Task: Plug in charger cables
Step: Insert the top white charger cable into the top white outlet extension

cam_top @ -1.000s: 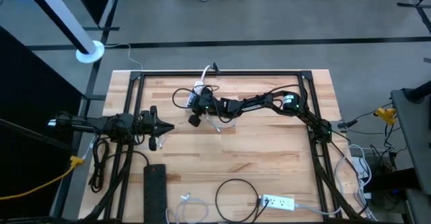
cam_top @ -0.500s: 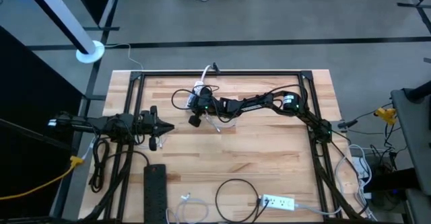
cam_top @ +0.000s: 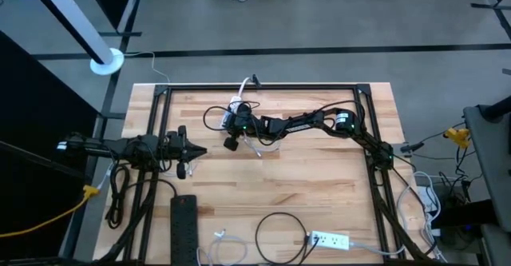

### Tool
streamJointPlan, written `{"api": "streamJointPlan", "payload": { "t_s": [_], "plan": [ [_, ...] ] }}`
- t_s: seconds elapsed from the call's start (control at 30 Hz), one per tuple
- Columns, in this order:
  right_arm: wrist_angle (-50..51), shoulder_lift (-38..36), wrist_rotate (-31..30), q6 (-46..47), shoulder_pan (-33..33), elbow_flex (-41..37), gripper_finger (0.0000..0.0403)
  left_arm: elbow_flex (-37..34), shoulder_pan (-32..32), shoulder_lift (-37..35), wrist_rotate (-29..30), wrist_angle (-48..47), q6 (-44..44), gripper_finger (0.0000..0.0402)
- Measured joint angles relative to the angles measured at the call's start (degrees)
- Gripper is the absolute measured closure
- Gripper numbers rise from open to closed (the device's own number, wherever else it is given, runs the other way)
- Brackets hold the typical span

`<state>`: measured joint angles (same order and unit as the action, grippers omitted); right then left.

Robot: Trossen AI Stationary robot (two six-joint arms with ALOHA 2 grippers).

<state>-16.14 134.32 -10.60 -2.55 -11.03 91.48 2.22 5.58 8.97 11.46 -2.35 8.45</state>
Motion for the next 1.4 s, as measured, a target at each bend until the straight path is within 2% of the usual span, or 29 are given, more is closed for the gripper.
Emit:
{"api": "streamJointPlan", "payload": {
  "t_s": [0.23,0.83,1.4],
  "plan": [
    [-0.2,0.0,-2.1,-2.1,0.2,0.0,0.0387,0.0,0.0,0.0,0.0,0.0,0.0,0.0377],
    [-1.3,-1.5,-1.8,-3.4,0.4,0.0,0.0387,0.0,0.0,0.1,0.0,0.0,0.0,0.0377],
    [-1.1,0.8,-2.5,-3.5,0.3,0.1,0.0387,0.0,0.0,0.1,0.1,0.0,2.0,0.0377]
  ]
}}
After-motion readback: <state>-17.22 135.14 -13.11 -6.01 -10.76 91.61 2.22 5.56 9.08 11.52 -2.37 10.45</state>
